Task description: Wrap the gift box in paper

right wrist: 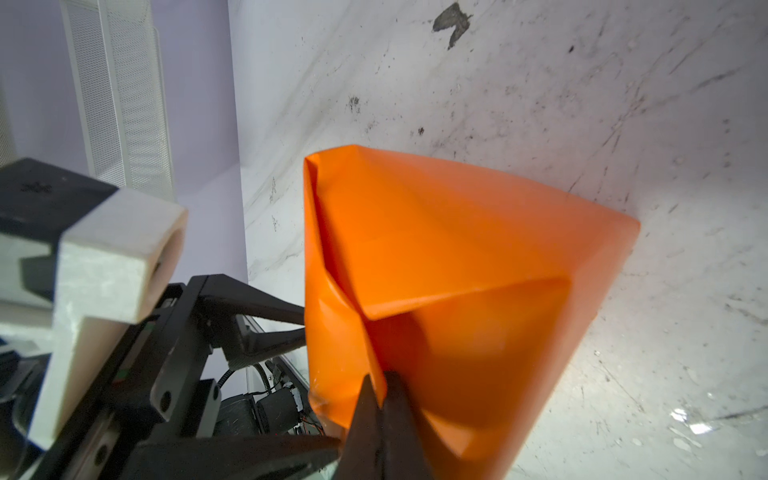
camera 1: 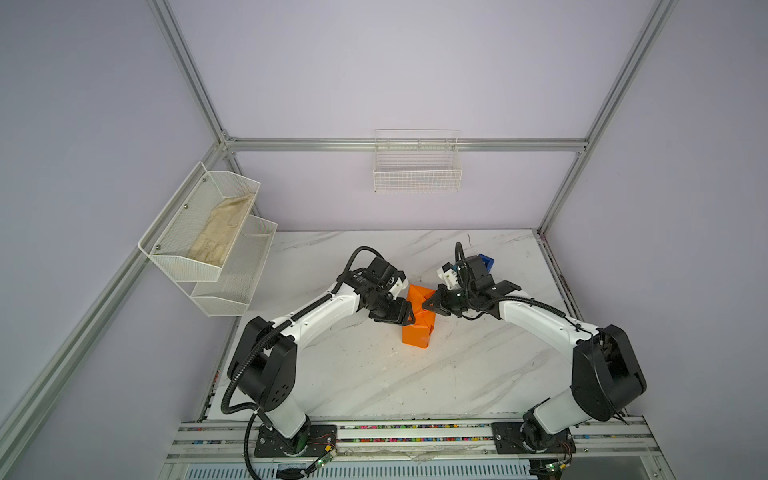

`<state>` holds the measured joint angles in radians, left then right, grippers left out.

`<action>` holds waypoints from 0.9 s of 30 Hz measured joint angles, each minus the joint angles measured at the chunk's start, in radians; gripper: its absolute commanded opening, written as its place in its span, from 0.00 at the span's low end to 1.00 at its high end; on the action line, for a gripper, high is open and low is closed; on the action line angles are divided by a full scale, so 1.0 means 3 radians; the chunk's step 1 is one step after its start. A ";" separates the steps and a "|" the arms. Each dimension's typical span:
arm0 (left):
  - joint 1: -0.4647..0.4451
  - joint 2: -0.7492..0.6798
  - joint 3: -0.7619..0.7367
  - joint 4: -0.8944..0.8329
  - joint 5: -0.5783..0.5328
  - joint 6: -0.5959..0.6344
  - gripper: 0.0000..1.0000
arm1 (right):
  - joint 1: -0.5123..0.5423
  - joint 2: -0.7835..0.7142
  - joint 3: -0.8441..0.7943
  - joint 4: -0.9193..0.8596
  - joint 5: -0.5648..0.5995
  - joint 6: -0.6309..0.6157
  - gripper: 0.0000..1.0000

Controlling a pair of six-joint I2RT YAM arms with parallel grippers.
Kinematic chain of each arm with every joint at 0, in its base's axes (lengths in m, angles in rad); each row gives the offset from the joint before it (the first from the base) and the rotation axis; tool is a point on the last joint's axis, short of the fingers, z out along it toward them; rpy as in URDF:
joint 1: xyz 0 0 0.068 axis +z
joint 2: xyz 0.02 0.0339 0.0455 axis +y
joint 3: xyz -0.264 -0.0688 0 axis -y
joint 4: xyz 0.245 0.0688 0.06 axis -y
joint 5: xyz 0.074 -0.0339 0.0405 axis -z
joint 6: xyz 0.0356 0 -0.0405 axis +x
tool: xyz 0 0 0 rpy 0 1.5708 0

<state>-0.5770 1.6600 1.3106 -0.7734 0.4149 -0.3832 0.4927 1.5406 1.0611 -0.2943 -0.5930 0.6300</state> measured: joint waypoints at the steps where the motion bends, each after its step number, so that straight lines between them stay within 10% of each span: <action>1: 0.0048 0.0017 0.0055 -0.0036 0.0017 0.0001 0.66 | -0.0003 -0.0003 -0.0008 0.0009 -0.0001 -0.0001 0.00; 27: 0.0374 0.0746 0.0731 -0.0089 0.0498 0.0170 0.64 | -0.0024 -0.0061 -0.0067 0.0045 -0.0015 -0.0032 0.00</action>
<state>-0.4648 1.8839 1.5299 -0.8001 0.5644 -0.3321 0.4854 1.5223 1.0409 -0.2810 -0.5976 0.6205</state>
